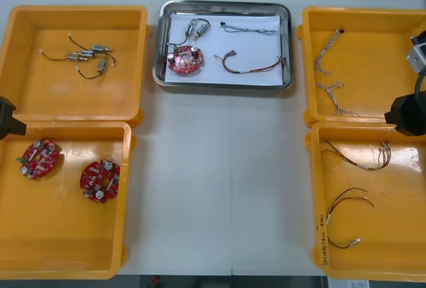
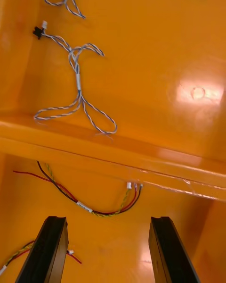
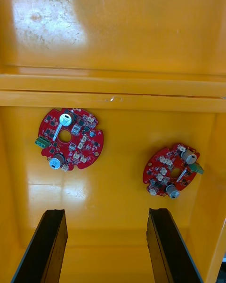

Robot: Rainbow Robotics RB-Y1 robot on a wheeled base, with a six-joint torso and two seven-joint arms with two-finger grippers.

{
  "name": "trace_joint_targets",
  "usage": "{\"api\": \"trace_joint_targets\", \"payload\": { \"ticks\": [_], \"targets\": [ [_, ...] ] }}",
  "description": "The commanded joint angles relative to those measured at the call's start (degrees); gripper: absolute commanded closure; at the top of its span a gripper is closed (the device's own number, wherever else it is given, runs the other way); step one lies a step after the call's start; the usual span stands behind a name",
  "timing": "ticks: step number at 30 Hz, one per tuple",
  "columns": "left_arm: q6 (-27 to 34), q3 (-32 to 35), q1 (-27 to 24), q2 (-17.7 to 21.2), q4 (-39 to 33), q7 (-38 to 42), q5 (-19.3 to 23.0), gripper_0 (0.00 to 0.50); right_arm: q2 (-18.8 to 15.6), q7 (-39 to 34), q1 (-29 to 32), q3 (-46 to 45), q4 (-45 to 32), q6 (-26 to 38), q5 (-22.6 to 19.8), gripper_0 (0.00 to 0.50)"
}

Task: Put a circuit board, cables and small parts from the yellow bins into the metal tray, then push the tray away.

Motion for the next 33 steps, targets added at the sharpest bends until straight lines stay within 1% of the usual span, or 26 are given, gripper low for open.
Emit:
{"api": "trace_joint_targets", "payload": {
  "ticks": [1, 5, 8, 12, 17, 31, 33],
  "targets": [
    [0.37, 1.36, 0.79, 2.08, -1.44, -3.24, 0.39, 0.000, -3.62, -2.67, 2.74, -3.95, -0.61, 0.17, -1.67, 0.000],
    [0.37, 1.36, 0.79, 2.08, -1.44, -3.24, 0.39, 0.000, -4.94, -2.67, 4.41, -4.83, -0.61, 0.17, -2.02, 0.000],
    [0.37, 1.36, 0.79, 2.08, -1.44, -3.24, 0.39, 0.000, -4.94, -2.67, 5.38, -5.36, -0.61, 0.17, -2.63, 0.000],
    [0.37, 1.36, 0.79, 2.08, -1.44, -3.24, 0.39, 0.000, -4.15, -3.02, 5.91, -5.71, -0.26, 0.17, -3.42, 0.000],
    [0.37, 1.36, 0.79, 2.08, -1.44, -3.24, 0.39, 0.000, -2.21, -3.63, 6.00, -6.76, 0.18, 0.17, -4.04, 0.000],
    [0.37, 1.36, 0.79, 2.08, -1.44, -3.24, 0.39, 0.000, -1.69, -6.27, 8.28, -6.23, 0.18, 0.17, -4.74, 0.000],
    [0.37, 1.36, 0.79, 2.08, -1.44, -3.24, 0.39, 0.000, -1.42, -8.03, 8.72, -6.23, 0.18, 0.17, -4.83, 0.000]
  ]
}}
